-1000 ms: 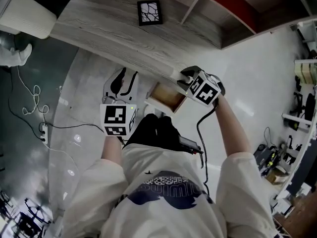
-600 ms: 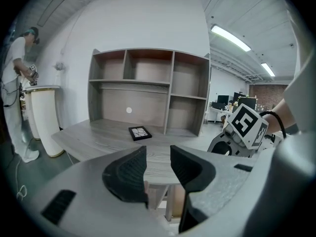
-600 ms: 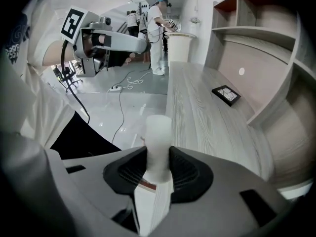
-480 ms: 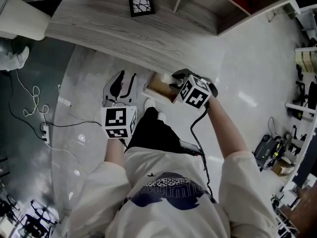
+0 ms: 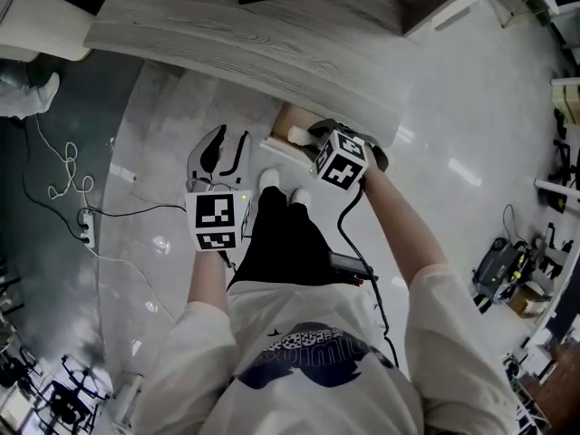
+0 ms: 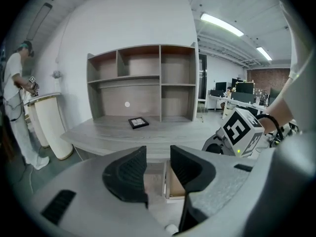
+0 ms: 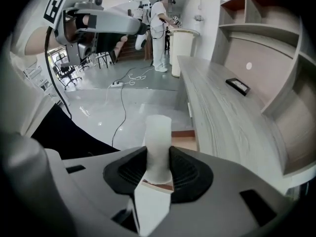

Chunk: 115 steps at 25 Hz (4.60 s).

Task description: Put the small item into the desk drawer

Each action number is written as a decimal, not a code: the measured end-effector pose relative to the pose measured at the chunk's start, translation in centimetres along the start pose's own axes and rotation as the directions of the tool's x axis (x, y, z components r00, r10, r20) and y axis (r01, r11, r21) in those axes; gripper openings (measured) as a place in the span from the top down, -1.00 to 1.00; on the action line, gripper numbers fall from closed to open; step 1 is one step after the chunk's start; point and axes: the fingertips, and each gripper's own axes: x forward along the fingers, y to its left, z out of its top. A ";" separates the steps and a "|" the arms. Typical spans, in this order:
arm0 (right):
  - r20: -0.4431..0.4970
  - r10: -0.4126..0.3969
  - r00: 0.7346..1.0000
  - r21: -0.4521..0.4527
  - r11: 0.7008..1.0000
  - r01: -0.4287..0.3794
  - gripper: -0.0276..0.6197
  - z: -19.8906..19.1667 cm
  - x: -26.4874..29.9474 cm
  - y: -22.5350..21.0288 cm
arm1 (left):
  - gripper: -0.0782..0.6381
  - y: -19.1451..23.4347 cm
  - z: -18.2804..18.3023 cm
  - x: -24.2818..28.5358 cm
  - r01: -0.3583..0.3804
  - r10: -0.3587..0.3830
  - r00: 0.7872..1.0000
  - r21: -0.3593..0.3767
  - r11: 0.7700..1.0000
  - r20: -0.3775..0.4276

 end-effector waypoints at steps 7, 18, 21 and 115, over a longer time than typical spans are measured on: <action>-0.048 -0.003 0.999 0.081 0.997 0.007 0.51 -1.3 5.1 0.6 | 0.40 0.5 -3.1 1.2 0.059 -0.059 0.998 -0.024 0.998 -0.029; -0.152 -0.014 0.988 0.102 0.994 0.030 0.51 -4.3 13.0 -1.1 | 0.40 3.2 -7.4 5.2 0.118 -0.121 0.992 -0.070 0.990 -0.040; -0.164 -0.008 0.986 0.109 0.994 0.026 0.51 -4.5 14.3 -1.2 | 0.40 4.0 -8.5 5.8 0.130 -0.134 0.990 -0.078 0.988 -0.051; 0.504 -0.836 0.219 0.683 0.541 0.491 0.92 8.3 -38.4 1.3 | 0.76 -5.8 21.2 -14.0 0.055 -0.134 0.796 0.151 0.987 0.590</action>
